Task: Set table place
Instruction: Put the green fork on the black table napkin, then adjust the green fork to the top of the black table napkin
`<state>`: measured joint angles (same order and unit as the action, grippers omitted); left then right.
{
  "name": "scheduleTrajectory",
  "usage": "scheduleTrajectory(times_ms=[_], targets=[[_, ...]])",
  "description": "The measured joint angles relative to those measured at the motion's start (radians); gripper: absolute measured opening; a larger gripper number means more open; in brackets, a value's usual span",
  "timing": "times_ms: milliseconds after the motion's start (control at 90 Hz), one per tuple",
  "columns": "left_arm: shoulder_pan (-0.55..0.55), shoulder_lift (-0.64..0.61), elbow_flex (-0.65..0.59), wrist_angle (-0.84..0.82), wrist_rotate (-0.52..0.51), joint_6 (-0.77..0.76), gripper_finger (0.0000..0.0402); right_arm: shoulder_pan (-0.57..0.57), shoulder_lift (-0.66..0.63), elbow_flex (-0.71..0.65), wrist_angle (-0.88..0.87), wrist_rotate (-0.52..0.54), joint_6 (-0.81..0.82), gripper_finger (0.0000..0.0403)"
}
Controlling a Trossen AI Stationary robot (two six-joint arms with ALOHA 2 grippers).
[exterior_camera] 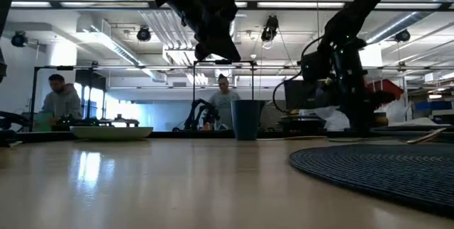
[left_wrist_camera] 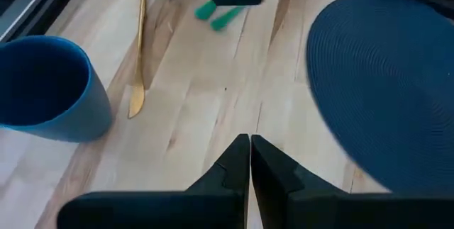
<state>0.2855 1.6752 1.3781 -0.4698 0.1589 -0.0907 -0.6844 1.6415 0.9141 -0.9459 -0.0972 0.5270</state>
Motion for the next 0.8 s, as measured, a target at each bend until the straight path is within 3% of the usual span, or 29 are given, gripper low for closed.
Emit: scheduleTrajectory(times_ms=[89,222,344,600,800], targets=[[0.0,0.0,0.0,-0.005,0.0,0.004,0.0,0.066,-0.03,-0.022,0.018,0.015,0.032,0.0],[0.0,0.0,0.0,-0.001,0.0,0.004,0.0,0.115,-0.113,-0.037,0.028,0.167,0.112,0.0],[0.0,0.0,0.0,-0.002,0.0,0.004,0.0,0.091,-0.181,-0.059,0.029,0.276,0.162,0.0],[-0.001,0.0,0.0,-0.002,0.0,0.003,0.0,-0.088,-0.199,-0.116,0.043,0.276,0.154,0.0],[-0.001,-0.001,0.0,-0.002,0.0,0.003,0.0,-0.127,-0.178,-0.142,0.074,0.249,0.145,0.0]])
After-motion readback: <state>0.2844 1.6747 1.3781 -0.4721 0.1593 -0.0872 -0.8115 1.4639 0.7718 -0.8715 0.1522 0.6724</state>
